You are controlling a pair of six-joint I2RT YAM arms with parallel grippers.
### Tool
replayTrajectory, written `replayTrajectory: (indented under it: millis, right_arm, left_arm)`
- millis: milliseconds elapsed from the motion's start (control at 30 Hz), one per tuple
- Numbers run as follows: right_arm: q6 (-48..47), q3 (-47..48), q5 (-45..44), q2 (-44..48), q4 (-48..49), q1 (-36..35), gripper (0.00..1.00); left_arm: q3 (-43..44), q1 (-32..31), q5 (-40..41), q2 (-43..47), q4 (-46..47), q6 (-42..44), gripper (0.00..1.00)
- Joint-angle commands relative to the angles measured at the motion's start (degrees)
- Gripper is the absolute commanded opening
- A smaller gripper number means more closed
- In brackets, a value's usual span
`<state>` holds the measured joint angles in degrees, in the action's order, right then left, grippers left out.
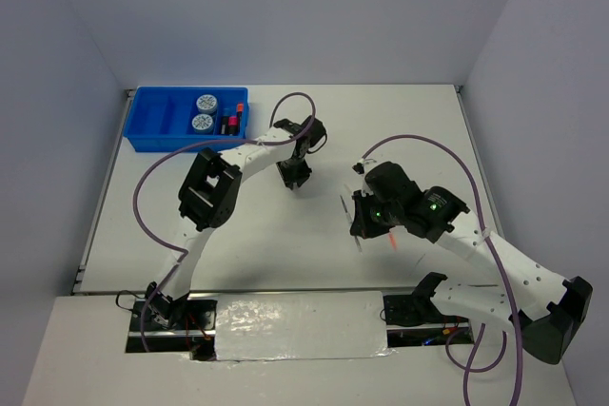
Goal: Sort the stationery into containers
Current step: Close the pen cap on the pen.
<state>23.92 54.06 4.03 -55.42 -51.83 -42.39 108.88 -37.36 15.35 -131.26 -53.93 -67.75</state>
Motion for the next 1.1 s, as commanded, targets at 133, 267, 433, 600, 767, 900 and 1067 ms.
replayTrajectory:
  millis: [133, 267, 433, 600, 767, 900, 1067]
  right_arm:
    - [-0.28, 2.54, 0.62, 0.14, 2.09, -0.06, 0.0]
    - [0.07, 2.19, 0.8, -0.04, 2.53, -0.06, 0.0]
    - [0.6, 1.66, 1.42, 0.05, 3.49, -0.06, 0.0]
    - [1.13, 0.78, 1.5, 0.57, 3.93, -0.06, 0.0]
    - [1.65, 0.34, 2.21, 0.31, 5.07, -0.06, 0.0]
    - [1.92, 0.17, 3.43, 0.22, 6.65, 0.81, 0.0]
    - [2.79, -1.59, 12.64, 3.29, 12.09, 6.17, 0.0]
  left_arm:
    - [-3.58, 0.19, -0.5, -1.81, 1.37, 0.42, 0.34]
    - [-3.5, -0.78, -0.94, -1.1, 1.81, 0.42, 0.48]
    - [-4.2, -0.96, -1.47, -1.89, 1.9, 0.42, 0.48]
    - [-6.4, -1.39, -2.34, -1.63, 2.78, 0.6, 0.42]
    - [-8.33, -1.57, -4.54, -2.07, 4.18, 0.86, 0.15]
    - [-9.04, -1.57, -6.65, -1.28, 5.5, 2.0, 0.0]
    - [-10.87, -1.75, -8.93, 6.61, 9.88, 6.21, 0.0]
